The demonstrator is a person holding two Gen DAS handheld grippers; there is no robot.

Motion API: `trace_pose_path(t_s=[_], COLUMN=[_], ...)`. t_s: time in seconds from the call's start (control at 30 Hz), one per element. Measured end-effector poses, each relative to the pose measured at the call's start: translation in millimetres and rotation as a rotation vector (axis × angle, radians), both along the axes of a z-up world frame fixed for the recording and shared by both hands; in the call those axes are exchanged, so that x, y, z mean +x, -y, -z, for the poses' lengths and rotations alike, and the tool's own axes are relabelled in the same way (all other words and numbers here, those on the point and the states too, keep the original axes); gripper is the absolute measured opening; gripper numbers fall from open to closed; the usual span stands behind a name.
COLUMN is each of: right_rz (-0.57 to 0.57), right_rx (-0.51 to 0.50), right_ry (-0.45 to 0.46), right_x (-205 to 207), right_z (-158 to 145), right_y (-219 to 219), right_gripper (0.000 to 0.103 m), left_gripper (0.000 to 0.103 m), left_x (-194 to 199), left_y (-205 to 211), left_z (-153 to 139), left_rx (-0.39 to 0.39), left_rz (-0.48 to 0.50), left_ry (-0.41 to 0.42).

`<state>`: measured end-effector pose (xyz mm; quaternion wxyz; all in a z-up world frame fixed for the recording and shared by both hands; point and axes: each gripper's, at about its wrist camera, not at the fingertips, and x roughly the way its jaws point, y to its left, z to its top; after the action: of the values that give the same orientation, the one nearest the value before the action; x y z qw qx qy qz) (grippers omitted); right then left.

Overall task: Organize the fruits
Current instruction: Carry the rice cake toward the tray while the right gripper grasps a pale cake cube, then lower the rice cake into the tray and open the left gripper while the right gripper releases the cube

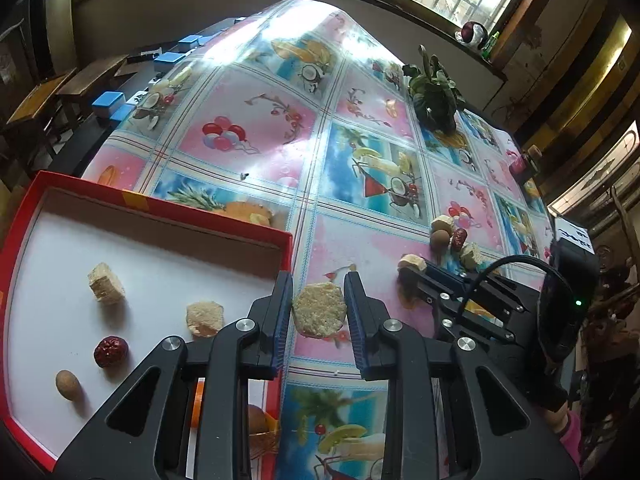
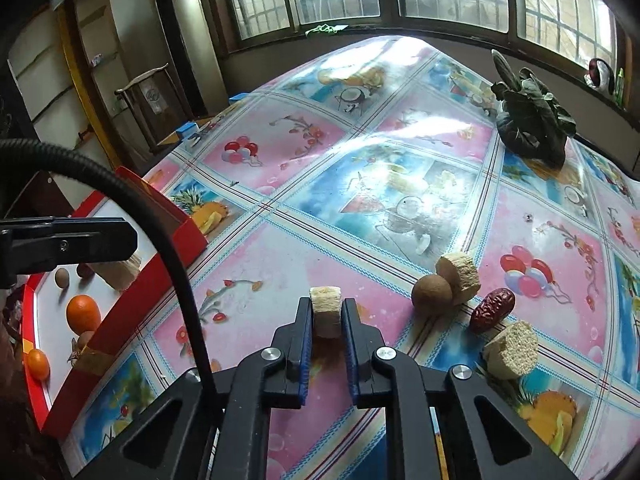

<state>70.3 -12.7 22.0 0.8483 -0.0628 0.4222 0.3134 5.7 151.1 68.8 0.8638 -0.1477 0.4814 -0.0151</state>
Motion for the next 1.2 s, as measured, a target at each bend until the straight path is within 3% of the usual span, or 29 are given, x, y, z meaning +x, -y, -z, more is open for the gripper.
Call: trace_pose_path(t_s=[0.33, 0.6, 1.2], right_rz=[-0.003, -0.067, -0.257], right_rx=[0.09, 0.138, 0.118], right_ry=[0.039, 0.061, 0.024], right_x=[-54, -96, -149], right_z=[-36, -54, -47], right_y=[6, -22, -109], right_gripper=[0.014, 0.014, 0.014], left_gripper=[0.025, 0.026, 0.026], left_x=[-37, -75, -125], left_y=[-31, -62, -95], left_z=[-7, -10, 20], left_rx=[0.025, 0.049, 0.152], left_rz=[-0.045, -0.084, -0.103], left_ry=[0.018, 0.022, -0.02])
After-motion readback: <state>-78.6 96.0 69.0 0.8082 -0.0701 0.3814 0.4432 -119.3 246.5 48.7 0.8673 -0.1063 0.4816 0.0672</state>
